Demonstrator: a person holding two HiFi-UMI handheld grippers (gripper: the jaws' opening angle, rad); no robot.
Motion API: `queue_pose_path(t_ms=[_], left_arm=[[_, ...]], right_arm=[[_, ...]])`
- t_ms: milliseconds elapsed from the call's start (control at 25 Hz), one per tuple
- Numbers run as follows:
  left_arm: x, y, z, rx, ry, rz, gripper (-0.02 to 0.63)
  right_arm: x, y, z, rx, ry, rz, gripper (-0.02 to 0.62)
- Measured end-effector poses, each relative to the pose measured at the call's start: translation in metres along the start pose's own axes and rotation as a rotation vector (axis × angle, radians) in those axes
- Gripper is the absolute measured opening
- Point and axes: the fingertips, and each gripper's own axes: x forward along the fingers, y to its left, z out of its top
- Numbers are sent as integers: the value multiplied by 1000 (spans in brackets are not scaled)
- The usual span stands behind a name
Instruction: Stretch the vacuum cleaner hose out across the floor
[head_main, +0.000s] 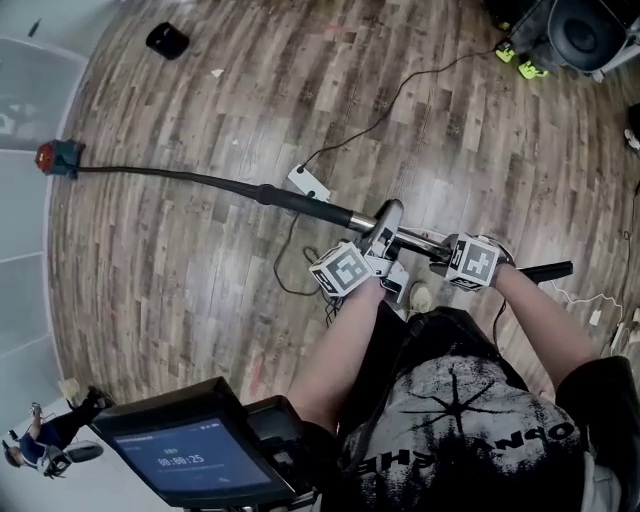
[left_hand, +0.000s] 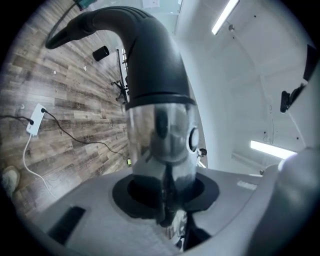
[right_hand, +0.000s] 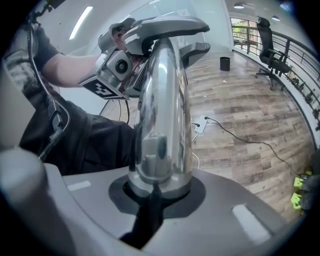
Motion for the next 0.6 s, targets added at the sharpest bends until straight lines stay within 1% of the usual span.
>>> queue_pose_path(t_ms=[120,200,280,400,480,600], left_arm=[[-4,8,-17,-33,-46,31,128],[-5,8,-32,-52,-66,25,144],[-9,12,-42,-43,-60,50,159],[-20,23,-52,-27,-16,111,174],[-30,27,-59,2,27,138,159],[-52,35,-61,54,65,154,95]], right_arm=[[1,-4,-19,-5,-12,18,49],[1,-7,-34,-11,-12,30,49],[4,-13,-42,-26,-3,36,49],[11,-20,-49,-38,11,40,49],[16,-26,-51,-19,7,42,49],[27,-35,-48,30,-16,43,49]])
